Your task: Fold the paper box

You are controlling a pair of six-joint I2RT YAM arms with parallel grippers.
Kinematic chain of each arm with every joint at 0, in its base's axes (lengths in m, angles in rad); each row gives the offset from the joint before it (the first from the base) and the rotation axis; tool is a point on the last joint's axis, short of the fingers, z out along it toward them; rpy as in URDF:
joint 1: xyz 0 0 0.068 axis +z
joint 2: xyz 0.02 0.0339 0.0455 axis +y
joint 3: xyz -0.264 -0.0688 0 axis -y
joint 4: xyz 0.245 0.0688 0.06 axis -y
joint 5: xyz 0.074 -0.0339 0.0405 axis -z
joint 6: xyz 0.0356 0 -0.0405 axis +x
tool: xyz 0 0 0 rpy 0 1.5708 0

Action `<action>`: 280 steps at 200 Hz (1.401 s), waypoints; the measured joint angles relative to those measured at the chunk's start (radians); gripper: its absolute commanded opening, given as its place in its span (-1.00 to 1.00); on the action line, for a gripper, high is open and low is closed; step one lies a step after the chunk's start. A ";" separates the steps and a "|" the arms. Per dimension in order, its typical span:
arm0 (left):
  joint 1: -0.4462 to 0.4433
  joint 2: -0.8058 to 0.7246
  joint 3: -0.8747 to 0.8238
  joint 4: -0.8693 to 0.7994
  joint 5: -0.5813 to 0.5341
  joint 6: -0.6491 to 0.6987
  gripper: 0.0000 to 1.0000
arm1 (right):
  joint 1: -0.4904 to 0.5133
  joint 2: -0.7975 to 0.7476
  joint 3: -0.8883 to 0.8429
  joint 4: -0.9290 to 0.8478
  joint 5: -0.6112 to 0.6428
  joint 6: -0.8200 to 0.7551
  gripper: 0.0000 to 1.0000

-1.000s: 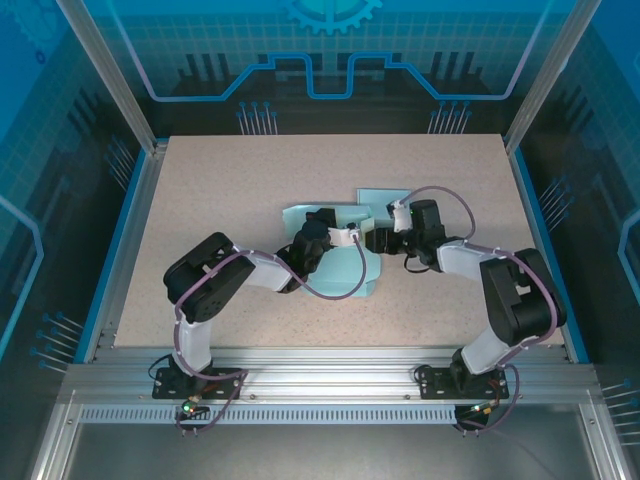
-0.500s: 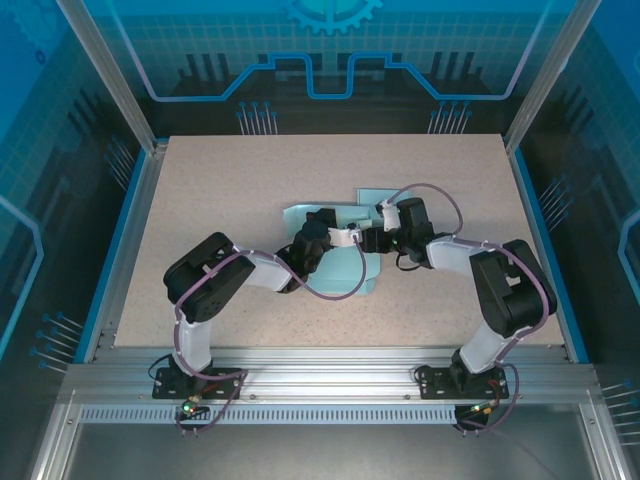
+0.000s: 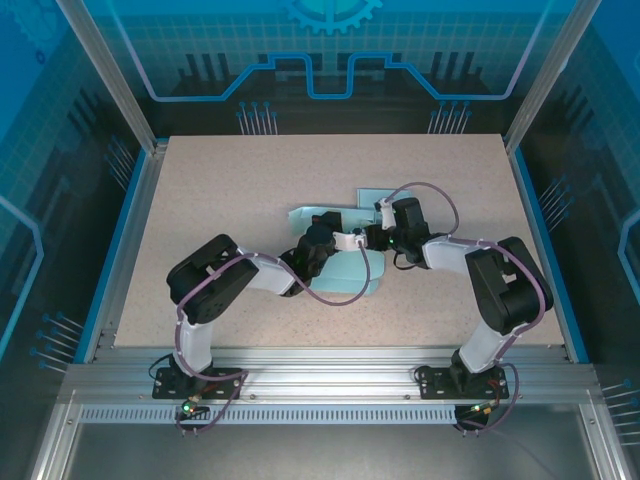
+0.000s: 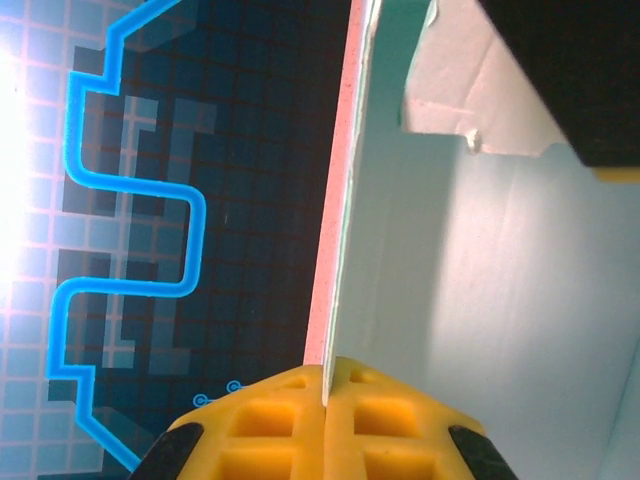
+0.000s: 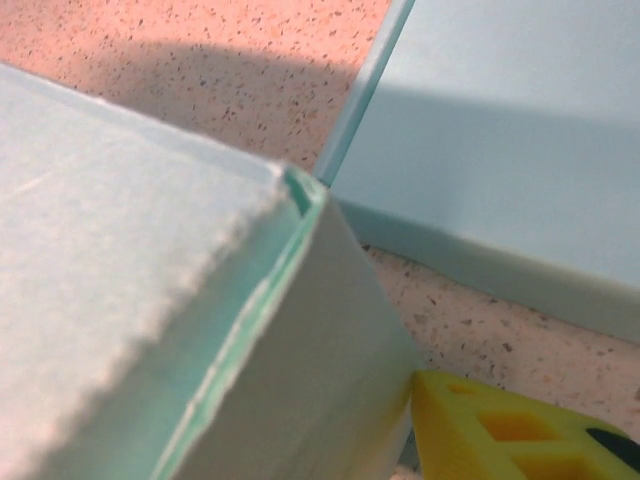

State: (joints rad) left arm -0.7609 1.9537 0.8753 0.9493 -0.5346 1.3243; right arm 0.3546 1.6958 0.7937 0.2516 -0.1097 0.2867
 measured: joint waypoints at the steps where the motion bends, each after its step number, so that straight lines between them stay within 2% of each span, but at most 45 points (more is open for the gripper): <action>1: 0.000 0.000 0.000 0.000 0.000 0.000 -0.92 | 0.000 0.000 0.000 0.002 0.001 0.000 -0.09; 11: -0.001 0.001 -0.001 0.004 -0.003 0.006 -0.91 | 0.000 0.000 -0.006 0.016 0.006 -0.001 -0.18; 22: -0.003 0.002 -0.002 0.005 -0.005 0.012 -0.69 | 0.001 0.000 -0.010 0.021 0.014 -0.003 -0.27; 54: -0.027 0.003 -0.011 -0.003 -0.008 0.012 -0.27 | 0.001 0.006 -0.012 0.057 0.049 -0.006 -0.44; 60: -0.033 0.003 -0.012 -0.003 -0.009 0.010 -0.13 | 0.001 0.006 -0.014 0.061 0.051 -0.005 -0.45; 80: -0.051 -0.006 -0.013 -0.019 -0.025 -0.016 0.72 | 0.002 0.006 -0.024 0.067 0.073 -0.009 -0.52; 90: -0.062 -0.023 -0.015 -0.033 -0.038 -0.036 0.97 | 0.005 0.006 -0.031 0.066 0.086 -0.012 -0.55; 121: -0.111 -0.138 -0.037 -0.047 -0.087 -0.142 0.98 | 0.030 -0.014 -0.047 0.056 0.154 -0.037 -0.62; 158: -0.153 -0.326 -0.061 -0.062 -0.170 -0.330 0.98 | 0.057 -0.089 -0.061 0.021 0.244 -0.062 -0.86; 177: -0.154 -0.422 -0.061 -0.128 -0.217 -0.488 0.98 | 0.064 -0.129 -0.083 0.016 0.301 -0.060 -0.87; 207: -0.144 -0.579 -0.072 -0.311 -0.239 -0.836 0.98 | 0.071 -0.165 -0.140 0.018 0.366 -0.053 -0.87; 245: -0.061 -0.724 -0.090 -0.592 -0.189 -1.255 0.98 | 0.071 -0.166 -0.159 0.019 0.410 -0.038 -0.99; 280: 0.097 -0.784 -0.174 -0.721 -0.012 -1.577 0.98 | 0.072 -0.166 -0.158 -0.001 0.448 -0.001 -0.99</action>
State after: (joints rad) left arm -0.6640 1.1694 0.7013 0.2283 -0.5468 -0.2523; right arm 0.4267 1.5303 0.6361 0.2508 0.3382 0.2859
